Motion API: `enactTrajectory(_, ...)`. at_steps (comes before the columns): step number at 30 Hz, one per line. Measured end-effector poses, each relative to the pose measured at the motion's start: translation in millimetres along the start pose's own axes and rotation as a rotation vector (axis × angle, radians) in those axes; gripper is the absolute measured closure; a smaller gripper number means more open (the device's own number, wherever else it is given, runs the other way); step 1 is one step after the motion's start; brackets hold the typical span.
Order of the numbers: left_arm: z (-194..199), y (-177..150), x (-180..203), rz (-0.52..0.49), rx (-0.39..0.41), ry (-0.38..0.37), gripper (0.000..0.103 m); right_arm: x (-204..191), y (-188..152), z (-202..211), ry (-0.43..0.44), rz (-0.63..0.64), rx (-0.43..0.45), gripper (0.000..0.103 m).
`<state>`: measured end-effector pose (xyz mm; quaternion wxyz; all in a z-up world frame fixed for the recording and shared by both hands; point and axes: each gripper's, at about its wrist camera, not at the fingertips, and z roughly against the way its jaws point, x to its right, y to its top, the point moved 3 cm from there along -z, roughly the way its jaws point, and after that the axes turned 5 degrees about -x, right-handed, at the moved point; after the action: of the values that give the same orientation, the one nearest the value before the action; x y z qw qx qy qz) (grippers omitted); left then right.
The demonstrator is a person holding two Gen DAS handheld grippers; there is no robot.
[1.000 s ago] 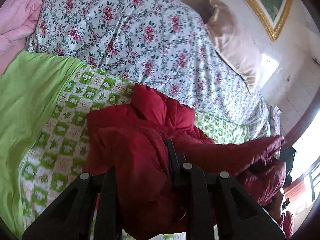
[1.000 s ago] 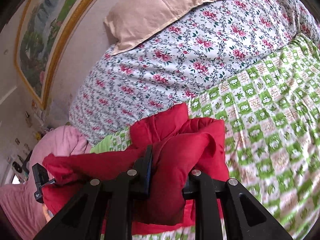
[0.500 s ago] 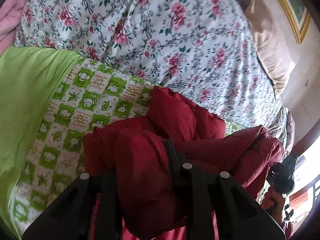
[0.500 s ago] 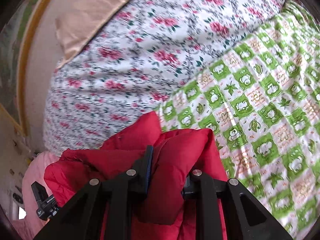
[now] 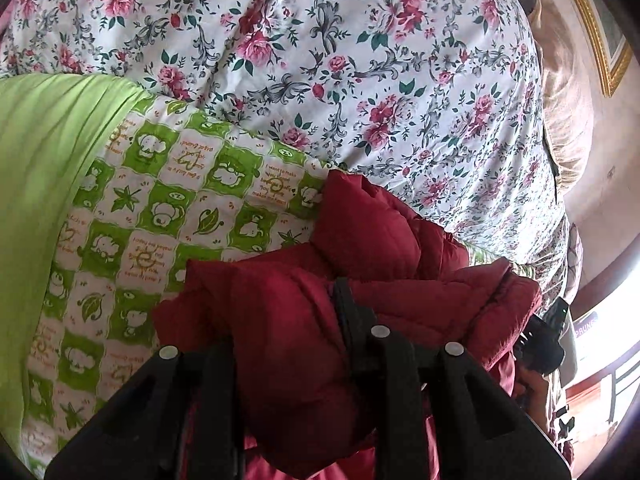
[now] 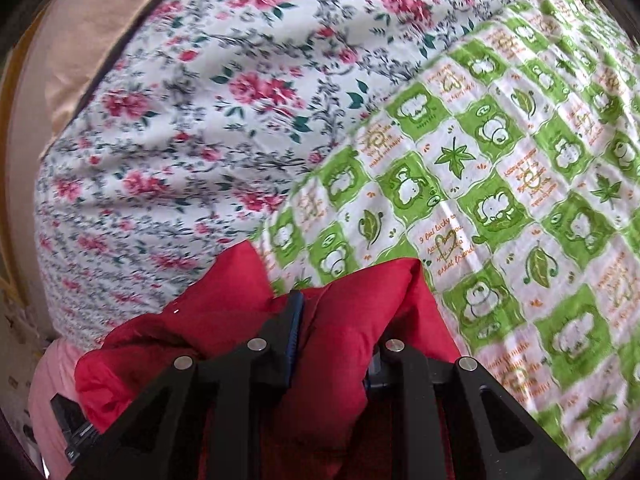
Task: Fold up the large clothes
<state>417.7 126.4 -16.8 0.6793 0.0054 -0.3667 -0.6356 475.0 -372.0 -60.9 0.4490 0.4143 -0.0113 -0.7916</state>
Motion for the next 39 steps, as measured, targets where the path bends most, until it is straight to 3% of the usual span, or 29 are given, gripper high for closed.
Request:
enactTrajectory(4, -3.0, 10.1, -6.4, -0.004, -0.019, -0.028, 0.081, -3.1, 4.9, -11.8, -0.03, 0.014, 0.007, 0.083)
enactTrajectory(8, 19.9, 12.3, -6.1, -0.019, 0.018, -0.083, 0.081, -0.4, 8.4, -20.2, -0.036, 0.0, 0.002, 0.083)
enactTrajectory(16, 79.1, 4.5, 18.9, -0.106, 0.115, -0.068, 0.078, -15.3, 2.5, -32.5, -0.065, 0.045, 0.009, 0.083)
enactTrajectory(20, 121.4, 0.6, 28.6, -0.121, 0.242, 0.012, 0.073, -22.2, 1.9, -41.9, -0.082, 0.047, 0.007, 0.083)
enactTrajectory(23, 135.5, -6.4, 44.7, -0.161, 0.247, -0.016, 0.072, -21.1, 3.9, -44.5, -0.084, 0.043, 0.011, 0.082)
enactTrajectory(28, 90.7, -38.4, 97.5, -0.305, 0.113, -0.038, 0.072, -28.2, 4.8, -46.3, -0.107, 0.069, 0.009, 0.078)
enactTrajectory(31, 41.0, -60.2, 125.1, -0.382, 0.028, 0.021, 0.072, -36.3, 5.0, -44.3, -0.116, 0.084, 0.004, 0.076)
enactTrajectory(35, -17.8, -70.7, 133.5, -0.394, -0.068, 0.084, 0.072, -44.7, 6.5, -37.3, -0.112, 0.103, -0.008, 0.071)
enactTrajectory(39, -52.4, -70.2, 123.4, -0.379, -0.103, 0.161, 0.072, -47.0, 11.9, -24.5, -0.065, 0.072, -0.028, 0.062)
